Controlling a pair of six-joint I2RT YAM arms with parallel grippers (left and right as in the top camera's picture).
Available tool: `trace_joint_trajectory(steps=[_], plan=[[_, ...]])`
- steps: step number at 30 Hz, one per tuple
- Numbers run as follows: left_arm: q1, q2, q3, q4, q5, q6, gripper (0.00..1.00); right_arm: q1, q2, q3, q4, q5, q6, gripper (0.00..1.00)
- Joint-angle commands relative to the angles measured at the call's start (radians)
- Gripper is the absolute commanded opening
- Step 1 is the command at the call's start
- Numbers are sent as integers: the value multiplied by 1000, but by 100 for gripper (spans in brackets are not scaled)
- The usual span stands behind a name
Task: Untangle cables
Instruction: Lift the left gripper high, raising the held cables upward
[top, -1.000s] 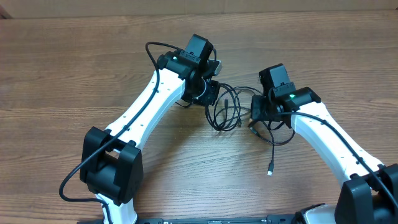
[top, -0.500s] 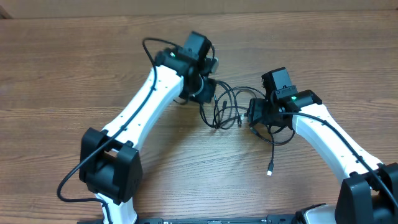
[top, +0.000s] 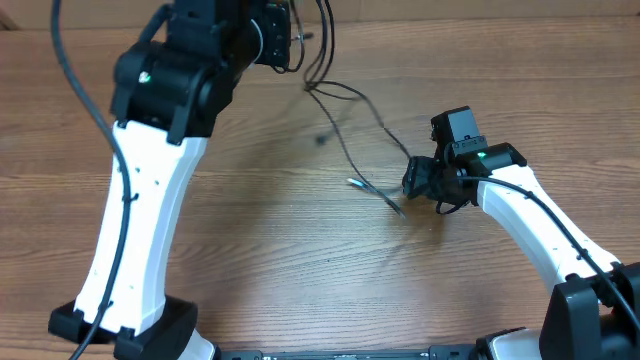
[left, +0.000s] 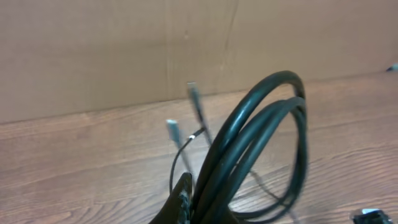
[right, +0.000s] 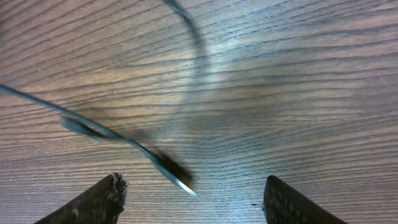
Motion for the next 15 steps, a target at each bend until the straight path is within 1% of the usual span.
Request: trace_joint_trajectory(steps=[1, 3, 7, 12, 15], plan=[[-3, 8, 10, -58, -69, -31, 4, -5, -6, -5, 1, -6, 6, 70], [-3, 26, 8, -122, -126, -37, 4, -5, -6, -5, 2, -6, 6, 70], [-1, 100, 8, -271, -239, -103, 4, -5, -6, -5, 2, -6, 6, 71], [-9, 209, 8, -394, -238, -150, 4, -5, -6, -5, -4, -6, 6, 71], [-18, 267, 8, -448, -177, -162, 4, -5, -6, -5, -7, -6, 6, 71]])
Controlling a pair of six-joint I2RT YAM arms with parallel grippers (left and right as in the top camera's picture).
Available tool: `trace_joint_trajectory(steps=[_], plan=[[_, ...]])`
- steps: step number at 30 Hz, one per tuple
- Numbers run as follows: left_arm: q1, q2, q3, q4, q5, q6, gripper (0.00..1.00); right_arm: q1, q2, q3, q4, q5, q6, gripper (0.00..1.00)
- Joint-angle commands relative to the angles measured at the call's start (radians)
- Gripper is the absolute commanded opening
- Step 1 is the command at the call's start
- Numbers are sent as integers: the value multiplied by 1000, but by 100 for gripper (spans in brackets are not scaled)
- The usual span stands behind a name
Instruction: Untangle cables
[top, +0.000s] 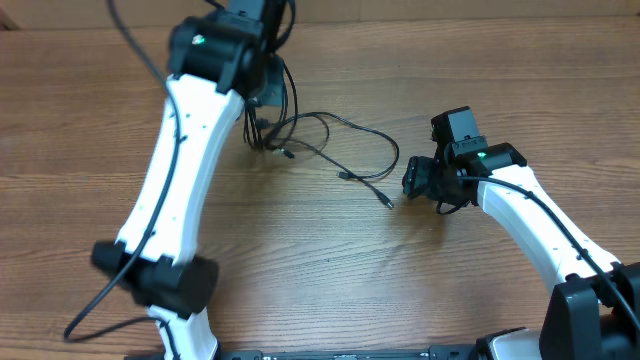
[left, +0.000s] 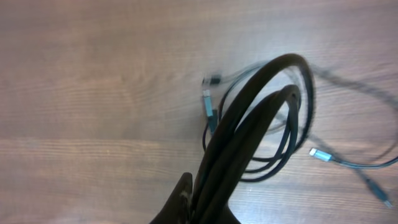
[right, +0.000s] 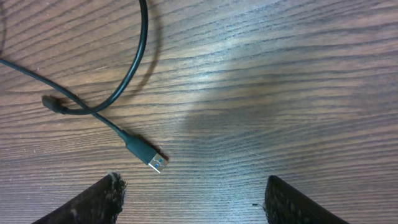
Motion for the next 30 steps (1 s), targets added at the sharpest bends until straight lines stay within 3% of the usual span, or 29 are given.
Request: trace_joint_trajectory(steps=[1, 6, 20, 22, 24, 25, 30], plan=[[-18, 68, 6, -51, 48, -50, 4, -4, -6, -5, -3, -6, 7, 71], [-30, 126, 6, -118, 121, -49, 6, -4, -6, -5, -2, -6, 7, 71], [-31, 80, 7, -151, 92, -26, 28, -4, -6, -5, -2, -6, 7, 72], [-31, 80, 7, -150, 85, -26, 35, -4, -6, -5, -2, -6, 7, 73], [-31, 80, 7, -140, 87, -26, 58, -4, -6, -5, -2, -6, 7, 75], [-31, 80, 7, -136, 89, -26, 63, -4, -6, -5, -2, -6, 7, 75], [-31, 81, 7, -131, 107, -26, 66, -4, -6, -5, -2, -6, 7, 75]])
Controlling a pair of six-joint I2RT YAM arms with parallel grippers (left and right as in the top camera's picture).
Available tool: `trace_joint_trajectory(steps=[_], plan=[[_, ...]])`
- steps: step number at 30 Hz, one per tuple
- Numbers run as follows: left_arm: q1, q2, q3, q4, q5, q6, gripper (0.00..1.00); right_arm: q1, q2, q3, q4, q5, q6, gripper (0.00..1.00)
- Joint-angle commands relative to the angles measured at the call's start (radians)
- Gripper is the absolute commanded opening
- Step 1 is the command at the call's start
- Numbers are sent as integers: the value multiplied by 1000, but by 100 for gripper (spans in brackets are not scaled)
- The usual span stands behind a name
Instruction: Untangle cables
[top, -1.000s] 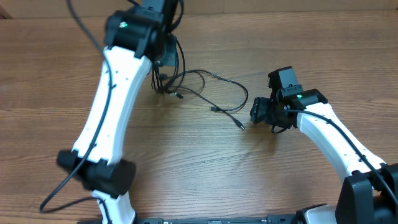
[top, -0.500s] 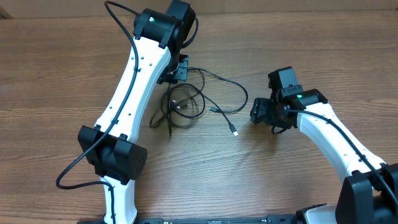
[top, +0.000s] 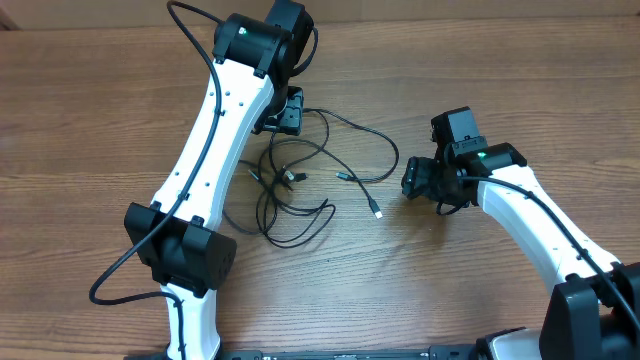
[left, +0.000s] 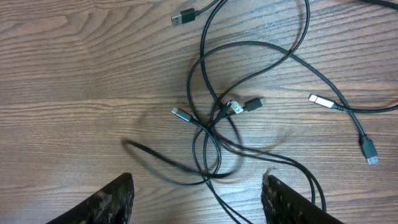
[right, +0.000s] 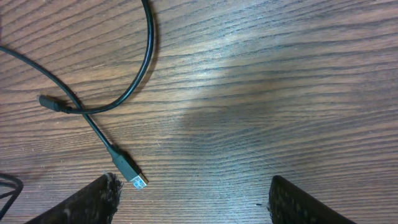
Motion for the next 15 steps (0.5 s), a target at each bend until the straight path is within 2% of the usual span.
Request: trace_joint_trajectory(steps=[1, 4, 11, 15], plan=[[-5, -43, 7, 5, 9, 1, 66, -4, -6, -5, 4, -6, 4, 75], [-5, -43, 6, -3, 45, 0, 64, -4, -6, -5, 4, -6, 4, 75], [-5, -43, -17, -68, 65, -45, 52, -4, -6, -5, 4, -6, 3, 75], [-9, -52, -18, -70, 99, -21, 52, -4, -6, -5, 4, -6, 3, 75]])
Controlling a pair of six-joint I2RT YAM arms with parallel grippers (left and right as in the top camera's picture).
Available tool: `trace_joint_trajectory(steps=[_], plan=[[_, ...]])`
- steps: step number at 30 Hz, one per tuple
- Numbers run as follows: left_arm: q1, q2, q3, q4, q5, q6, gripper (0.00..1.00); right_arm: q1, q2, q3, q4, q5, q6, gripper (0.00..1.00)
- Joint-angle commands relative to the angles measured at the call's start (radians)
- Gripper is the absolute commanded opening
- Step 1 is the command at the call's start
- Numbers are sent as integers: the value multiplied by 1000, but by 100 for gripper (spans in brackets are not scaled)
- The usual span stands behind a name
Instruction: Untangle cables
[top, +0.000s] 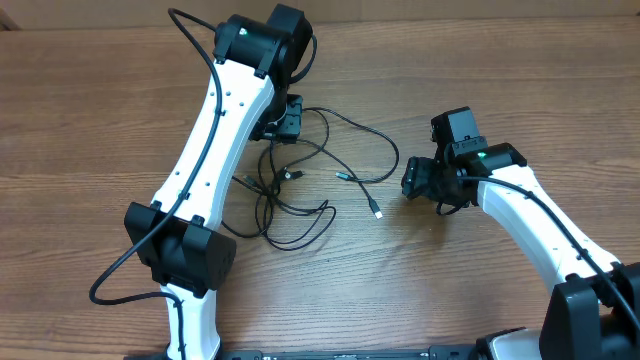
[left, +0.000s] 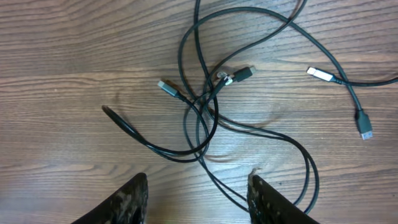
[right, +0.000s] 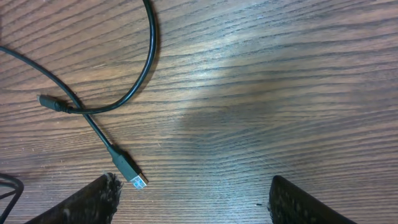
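Several thin black cables (top: 290, 185) lie in a loose tangle on the wooden table (top: 500, 80). Their crossing strands knot together (left: 205, 99) in the left wrist view, with a silver plug (left: 323, 74) off to the right. My left gripper (top: 283, 122) hovers over the tangle's far side. It is open (left: 198, 190), and one strand runs on the table below the jaws. My right gripper (top: 412, 180) stands open (right: 194, 196) right of the cables. A USB plug (right: 130, 175) lies by its left finger, held by nothing.
One cable arcs out to the right (top: 385, 145) toward the right arm. A loose cable end (top: 238, 180) lies left of the tangle beside the left arm's white link (top: 215, 140). The right arm's base (top: 590, 310) fills the near right corner.
The left gripper's fingers stand a little closer together and its view has shifted slightly over the tangle. A loose cable end now lies still at the left. The right arm has not moved.
My left gripper was shut on a coiled bundle held high, with ends dangling above the table. Then it was lower, with the bundle still in it. Then it was open and the cables lay spread on the table, as now. The right gripper stayed open throughout.
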Motion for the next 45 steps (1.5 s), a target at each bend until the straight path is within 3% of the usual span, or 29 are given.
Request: trace_joint_trajectory(steps=[1, 9, 16, 18, 20, 22, 26, 31, 40, 42, 44, 45], plan=[[-11, -55, -4, -3, 74, 23, 52, -4, -6, -5, 2, -6, 3, 75], [-9, -197, -143, -3, 77, 14, 52, -4, -6, -5, -13, -5, 3, 75], [22, -419, -386, 8, -87, -157, 55, -4, -6, -5, -12, -6, 3, 76], [48, -475, -473, 54, -92, -187, 61, -4, -6, -5, -10, -6, 3, 75], [89, -508, -577, 133, -44, -189, 66, -4, -6, -5, -10, -6, 3, 75], [140, -504, -718, 269, 100, -164, 70, -4, -6, -5, -10, -42, -1, 81], [180, -492, -897, 511, 332, -100, 75, -4, -6, -5, -10, -48, 0, 82], [184, -466, -1000, 637, 337, -190, 73, -4, -6, -5, -10, -47, 0, 82], [183, -340, -1037, 795, 248, -362, 63, -4, -6, -5, -2, -47, 0, 82], [183, -311, -1037, 850, 240, -365, 54, -4, -6, -5, -2, -47, 0, 82], [183, -295, -1037, 908, 259, -365, 37, -4, -6, -5, -2, -47, 0, 82], [183, -295, -1036, 941, 278, -365, 22, -4, -6, -5, -3, -47, 0, 82]])
